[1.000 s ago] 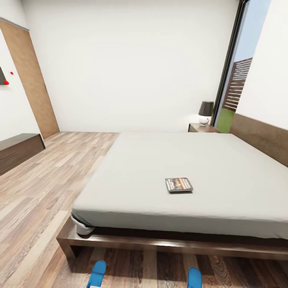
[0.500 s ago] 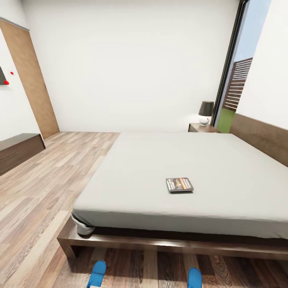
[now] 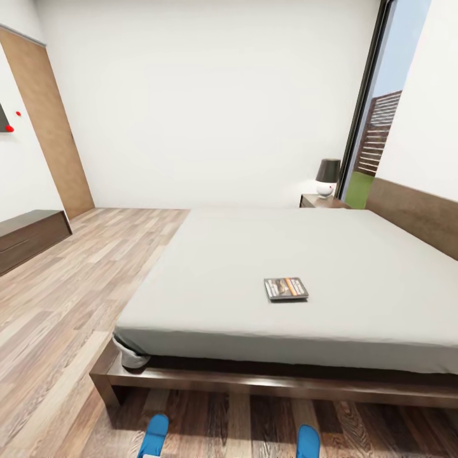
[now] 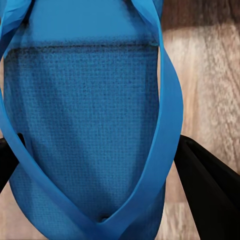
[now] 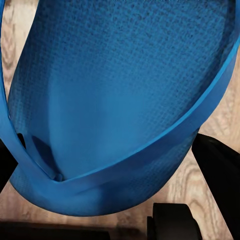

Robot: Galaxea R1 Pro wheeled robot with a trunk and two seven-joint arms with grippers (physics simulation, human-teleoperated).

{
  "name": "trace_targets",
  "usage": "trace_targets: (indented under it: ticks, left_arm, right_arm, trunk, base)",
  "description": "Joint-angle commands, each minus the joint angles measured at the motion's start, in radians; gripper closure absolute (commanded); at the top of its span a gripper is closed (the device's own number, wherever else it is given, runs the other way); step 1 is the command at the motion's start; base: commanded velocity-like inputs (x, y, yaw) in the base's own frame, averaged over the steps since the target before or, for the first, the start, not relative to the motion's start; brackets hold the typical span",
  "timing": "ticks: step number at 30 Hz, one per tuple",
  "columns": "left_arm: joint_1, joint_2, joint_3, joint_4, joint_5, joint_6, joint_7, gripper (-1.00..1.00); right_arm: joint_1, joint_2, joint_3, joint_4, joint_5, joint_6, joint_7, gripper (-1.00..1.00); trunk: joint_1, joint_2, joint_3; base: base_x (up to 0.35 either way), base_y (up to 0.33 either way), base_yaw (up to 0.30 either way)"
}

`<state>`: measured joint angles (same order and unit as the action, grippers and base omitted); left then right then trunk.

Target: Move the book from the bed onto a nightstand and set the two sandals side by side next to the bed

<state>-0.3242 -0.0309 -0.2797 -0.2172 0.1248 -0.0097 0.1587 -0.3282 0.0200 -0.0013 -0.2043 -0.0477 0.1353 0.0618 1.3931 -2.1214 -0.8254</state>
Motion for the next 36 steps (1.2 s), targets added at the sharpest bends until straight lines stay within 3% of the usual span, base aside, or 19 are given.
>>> trace_targets:
  ticks: [1,14,28,36]
  left_arm:
    - [-0.001,0.000,-0.009,0.000,0.010,-0.001,0.005,1.00]
    - [-0.003,0.001,-0.004,-0.006,0.014,-0.004,0.004,1.00]
    - [-0.050,0.010,-0.006,-0.014,0.012,-0.004,0.005,1.00]
    - [-0.055,0.011,-0.008,-0.024,0.010,-0.005,0.005,1.00]
  right_arm:
    - [0.000,0.001,0.000,-0.003,-0.005,0.006,0.001,1.00]
    - [0.001,0.001,0.006,-0.011,-0.005,-0.073,0.002,1.00]
    - [0.001,0.000,0.008,-0.014,-0.004,-0.081,0.006,1.00]
    - [0.002,-0.003,-0.002,-0.015,-0.002,-0.078,0.051,1.00]
  trunk:
    - [0.004,-0.008,-0.004]
    - [0.054,-0.099,-0.045]
    - [0.107,-0.197,-0.089]
    - [0.138,-0.253,-0.114]
  base:
    - [0.000,0.000,0.000]
    - [0.000,0.000,0.000]
    - [0.000,0.000,0.000]
    - [0.000,0.000,0.000]
